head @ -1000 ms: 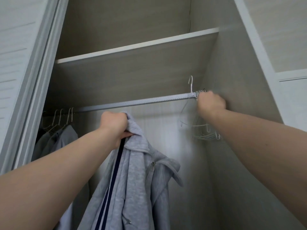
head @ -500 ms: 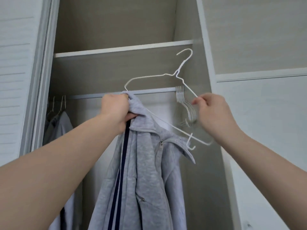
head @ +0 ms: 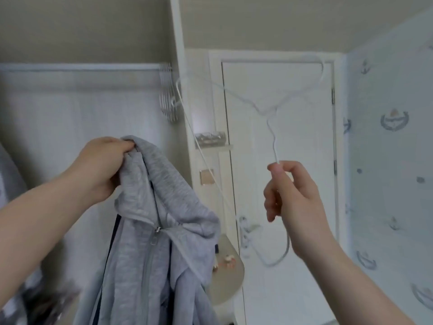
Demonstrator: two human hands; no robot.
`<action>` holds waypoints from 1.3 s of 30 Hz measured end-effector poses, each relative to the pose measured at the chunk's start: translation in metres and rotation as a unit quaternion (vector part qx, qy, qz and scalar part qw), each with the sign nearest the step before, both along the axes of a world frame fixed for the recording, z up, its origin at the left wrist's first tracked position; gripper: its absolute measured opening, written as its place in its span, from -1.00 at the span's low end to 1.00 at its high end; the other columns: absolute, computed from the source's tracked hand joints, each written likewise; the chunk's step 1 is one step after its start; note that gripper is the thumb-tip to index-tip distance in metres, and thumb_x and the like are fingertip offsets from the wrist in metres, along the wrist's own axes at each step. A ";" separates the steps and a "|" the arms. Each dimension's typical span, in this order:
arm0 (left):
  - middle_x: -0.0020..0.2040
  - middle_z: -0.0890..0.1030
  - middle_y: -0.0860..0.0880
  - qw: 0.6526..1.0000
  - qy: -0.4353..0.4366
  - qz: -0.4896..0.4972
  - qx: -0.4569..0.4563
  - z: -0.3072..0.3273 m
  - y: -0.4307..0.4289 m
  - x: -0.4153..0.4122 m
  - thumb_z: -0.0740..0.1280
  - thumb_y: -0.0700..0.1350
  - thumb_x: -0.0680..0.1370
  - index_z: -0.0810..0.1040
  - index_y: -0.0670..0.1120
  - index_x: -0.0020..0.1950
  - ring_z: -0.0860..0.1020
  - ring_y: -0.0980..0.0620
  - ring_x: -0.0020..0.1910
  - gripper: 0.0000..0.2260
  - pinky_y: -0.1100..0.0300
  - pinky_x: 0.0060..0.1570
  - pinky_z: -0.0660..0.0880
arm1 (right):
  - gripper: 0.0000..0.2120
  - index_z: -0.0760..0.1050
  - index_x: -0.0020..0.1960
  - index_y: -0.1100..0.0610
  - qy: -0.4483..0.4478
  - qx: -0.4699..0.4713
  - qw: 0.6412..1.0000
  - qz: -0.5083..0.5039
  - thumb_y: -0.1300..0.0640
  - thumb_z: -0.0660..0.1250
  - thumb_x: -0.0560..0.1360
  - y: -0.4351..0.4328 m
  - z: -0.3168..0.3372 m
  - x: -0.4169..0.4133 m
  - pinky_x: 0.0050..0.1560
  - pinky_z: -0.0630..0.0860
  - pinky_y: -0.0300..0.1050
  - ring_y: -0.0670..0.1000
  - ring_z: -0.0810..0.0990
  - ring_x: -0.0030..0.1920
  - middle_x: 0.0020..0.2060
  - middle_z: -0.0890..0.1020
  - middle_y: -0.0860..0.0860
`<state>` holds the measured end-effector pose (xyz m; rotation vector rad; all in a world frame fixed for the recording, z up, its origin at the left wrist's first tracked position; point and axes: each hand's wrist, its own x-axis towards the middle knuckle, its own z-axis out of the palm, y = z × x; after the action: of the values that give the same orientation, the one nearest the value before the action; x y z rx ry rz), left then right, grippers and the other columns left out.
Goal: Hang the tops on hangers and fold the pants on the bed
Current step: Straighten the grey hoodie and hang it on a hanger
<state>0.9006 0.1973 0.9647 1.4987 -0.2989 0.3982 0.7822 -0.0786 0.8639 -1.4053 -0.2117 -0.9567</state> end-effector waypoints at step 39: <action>-0.34 0.57 0.14 0.926 0.057 -0.050 0.371 -0.279 -0.316 -0.187 0.49 -0.05 0.49 0.57 0.08 -0.25 0.50 0.28 -0.35 -0.84 0.37 -0.28 0.38 | -0.80 0.63 -0.09 -0.31 0.352 -0.371 0.857 0.066 -0.18 0.21 0.53 -0.262 -0.183 -0.209 -0.29 0.52 -0.23 -0.08 0.57 -0.41 -0.41 0.63 -0.10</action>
<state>0.7138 -0.1191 0.6852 2.2276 -0.4636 0.1064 0.5731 -0.3408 0.6813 -2.3272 -0.1198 -0.1668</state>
